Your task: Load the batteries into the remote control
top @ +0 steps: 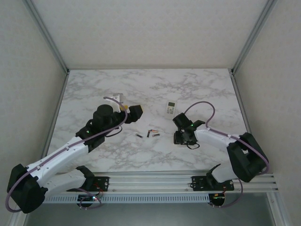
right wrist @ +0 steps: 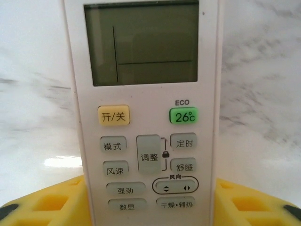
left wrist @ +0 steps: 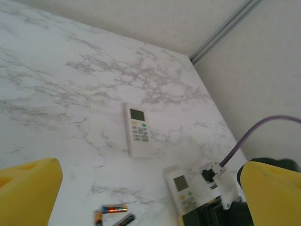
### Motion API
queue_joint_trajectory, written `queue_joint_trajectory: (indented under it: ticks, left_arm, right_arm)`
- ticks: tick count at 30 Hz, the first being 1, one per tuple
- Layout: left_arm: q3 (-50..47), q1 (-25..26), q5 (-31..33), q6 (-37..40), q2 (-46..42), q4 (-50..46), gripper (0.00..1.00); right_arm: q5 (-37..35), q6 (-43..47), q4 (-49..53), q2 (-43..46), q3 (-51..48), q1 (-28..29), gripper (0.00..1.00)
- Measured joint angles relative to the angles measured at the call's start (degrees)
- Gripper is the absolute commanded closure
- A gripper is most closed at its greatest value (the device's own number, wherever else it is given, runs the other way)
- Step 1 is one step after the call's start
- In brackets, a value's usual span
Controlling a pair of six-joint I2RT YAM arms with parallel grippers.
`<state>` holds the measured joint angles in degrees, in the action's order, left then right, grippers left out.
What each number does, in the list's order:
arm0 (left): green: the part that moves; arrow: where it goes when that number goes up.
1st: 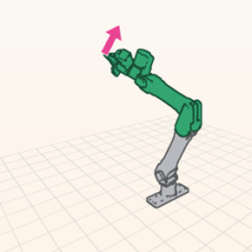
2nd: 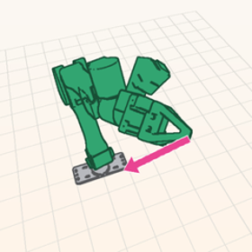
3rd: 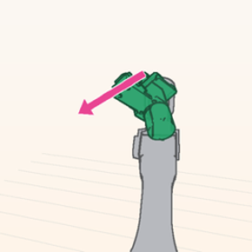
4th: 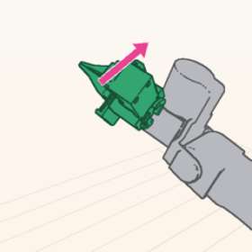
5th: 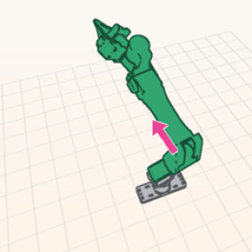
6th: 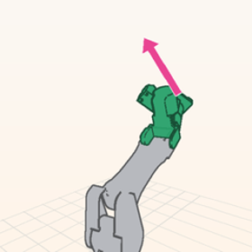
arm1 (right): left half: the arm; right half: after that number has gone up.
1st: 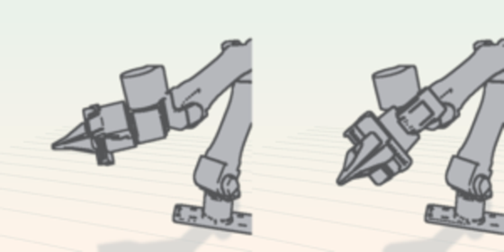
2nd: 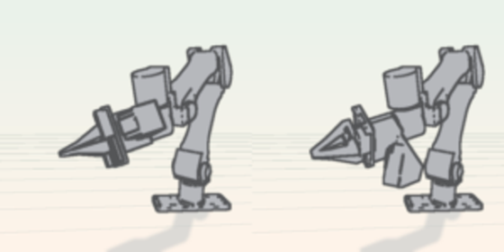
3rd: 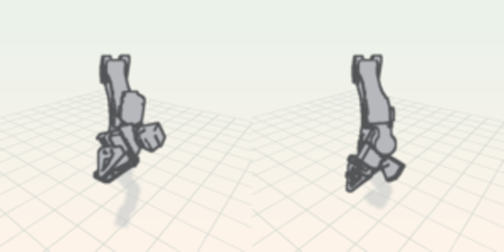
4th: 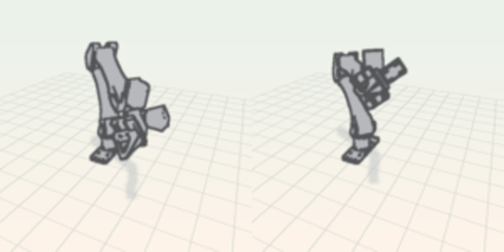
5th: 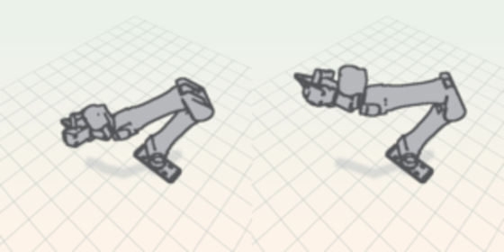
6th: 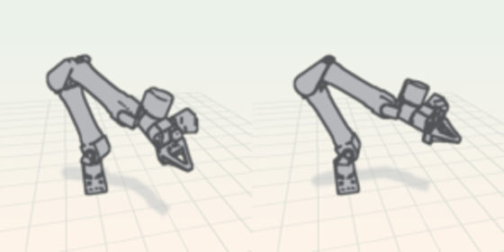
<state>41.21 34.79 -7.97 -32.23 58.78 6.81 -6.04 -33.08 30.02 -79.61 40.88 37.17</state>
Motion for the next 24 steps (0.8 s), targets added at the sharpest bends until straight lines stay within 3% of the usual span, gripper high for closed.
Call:
queue_joint_trajectory:
  ticks: [6, 11, 16, 24]
  left_arm:
    - [5.73, -3.08, -11.54, -7.8, 4.85, -0.44, 0.11]
    - [13.6, -3.34, -19.65, -11.47, 11.82, -1.53, 0.23]
    - [16.83, -2.62, -22.51, -13.07, 15.74, -2.56, 0.3]
    - [17.09, -1.42, -23.21, -15.69, 22.51, -5.07, 0.46]
  right_arm:
    - [9.77, 0.92, -6.64, 14.8, 1.03, 0.15, 0.53]
    - [21.16, 1.99, -12.11, 15.54, 4.79, 0.22, 0.55]
    - [25.97, 3.32, -12.68, 13.03, 8.33, 0.28, 0.55]
    - [26.8, 6.21, -12.11, 11.78, 10.84, 1.46, 0.56]
